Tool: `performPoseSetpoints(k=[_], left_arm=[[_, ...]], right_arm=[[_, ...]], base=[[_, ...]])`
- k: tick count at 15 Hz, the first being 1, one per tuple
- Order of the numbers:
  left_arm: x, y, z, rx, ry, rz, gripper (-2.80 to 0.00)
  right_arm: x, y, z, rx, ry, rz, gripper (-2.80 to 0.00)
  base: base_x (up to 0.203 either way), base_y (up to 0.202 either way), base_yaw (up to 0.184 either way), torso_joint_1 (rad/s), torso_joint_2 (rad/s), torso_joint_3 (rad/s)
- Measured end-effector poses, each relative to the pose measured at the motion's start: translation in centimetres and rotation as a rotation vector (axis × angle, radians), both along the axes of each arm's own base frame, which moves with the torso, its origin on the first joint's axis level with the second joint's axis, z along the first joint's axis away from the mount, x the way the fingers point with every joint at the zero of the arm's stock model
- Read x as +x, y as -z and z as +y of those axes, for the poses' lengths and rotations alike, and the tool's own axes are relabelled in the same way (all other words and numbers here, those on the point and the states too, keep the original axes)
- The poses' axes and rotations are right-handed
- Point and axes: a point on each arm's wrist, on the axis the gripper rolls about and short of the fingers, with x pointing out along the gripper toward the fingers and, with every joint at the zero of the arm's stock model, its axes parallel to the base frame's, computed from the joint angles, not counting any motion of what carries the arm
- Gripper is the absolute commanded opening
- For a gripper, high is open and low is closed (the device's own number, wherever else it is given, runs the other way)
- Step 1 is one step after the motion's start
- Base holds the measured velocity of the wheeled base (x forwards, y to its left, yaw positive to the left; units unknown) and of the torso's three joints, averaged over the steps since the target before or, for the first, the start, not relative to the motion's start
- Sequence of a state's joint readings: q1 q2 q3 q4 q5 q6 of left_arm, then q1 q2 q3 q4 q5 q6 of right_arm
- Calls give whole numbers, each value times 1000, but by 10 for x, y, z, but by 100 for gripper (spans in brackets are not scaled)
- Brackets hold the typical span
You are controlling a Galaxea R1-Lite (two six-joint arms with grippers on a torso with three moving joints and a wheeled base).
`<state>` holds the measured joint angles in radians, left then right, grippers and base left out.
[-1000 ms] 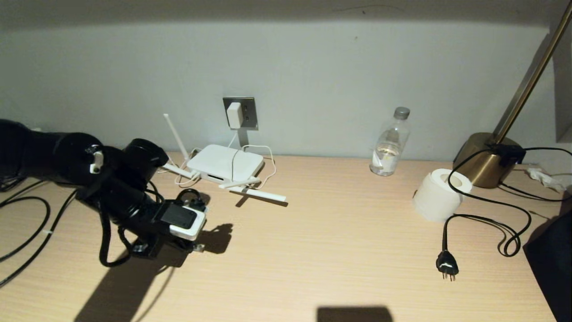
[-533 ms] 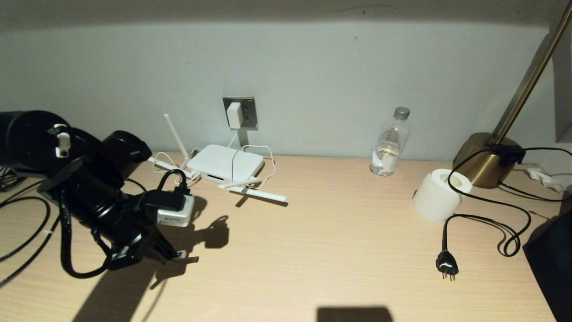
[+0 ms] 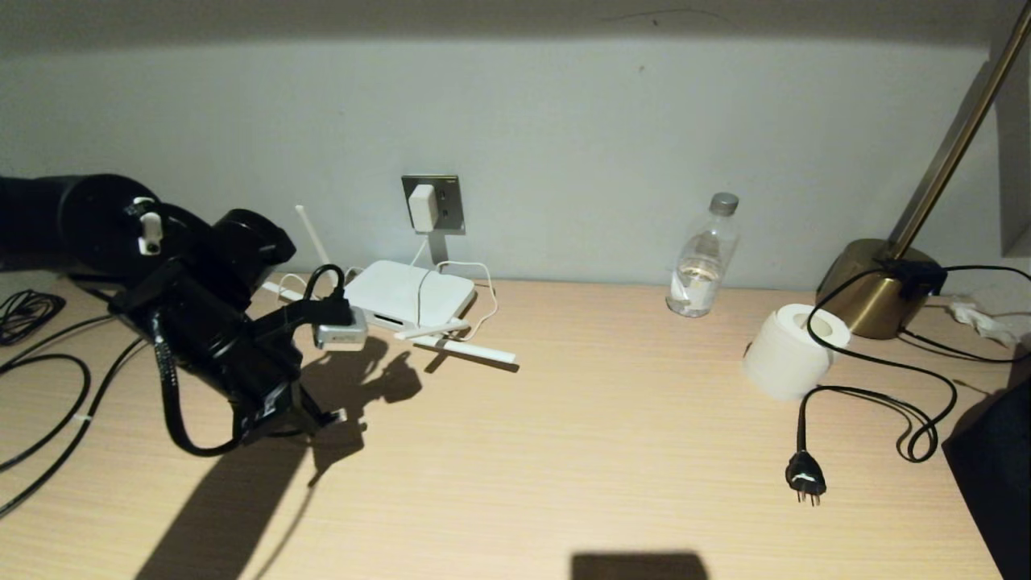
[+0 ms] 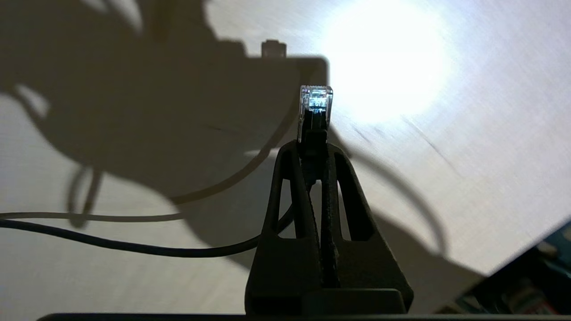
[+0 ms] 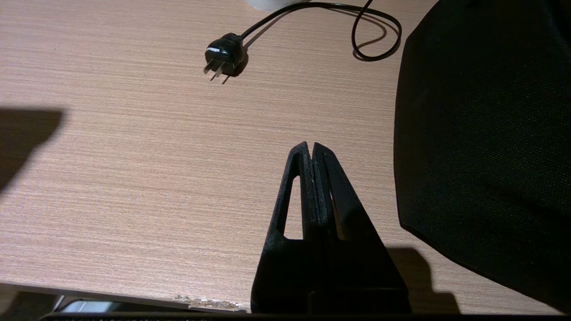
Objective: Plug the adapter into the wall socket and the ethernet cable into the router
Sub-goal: Align cable and router interface
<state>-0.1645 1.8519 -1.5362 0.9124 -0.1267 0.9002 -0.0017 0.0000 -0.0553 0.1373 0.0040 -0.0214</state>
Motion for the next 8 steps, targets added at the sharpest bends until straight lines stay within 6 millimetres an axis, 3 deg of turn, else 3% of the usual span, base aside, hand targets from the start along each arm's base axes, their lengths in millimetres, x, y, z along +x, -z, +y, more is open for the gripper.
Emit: performPoseSetpoints(k=[4, 8], left_arm=[[44, -11, -15, -15, -99, -39, -280], [71, 9, -28, -15, -218, -7, -280]], right_arm=[[0, 0, 0, 0, 0, 1, -280], [0, 0, 0, 1, 0, 0, -280]], base=[[0, 0, 0, 0, 0, 0], [0, 0, 0, 0, 0, 0]])
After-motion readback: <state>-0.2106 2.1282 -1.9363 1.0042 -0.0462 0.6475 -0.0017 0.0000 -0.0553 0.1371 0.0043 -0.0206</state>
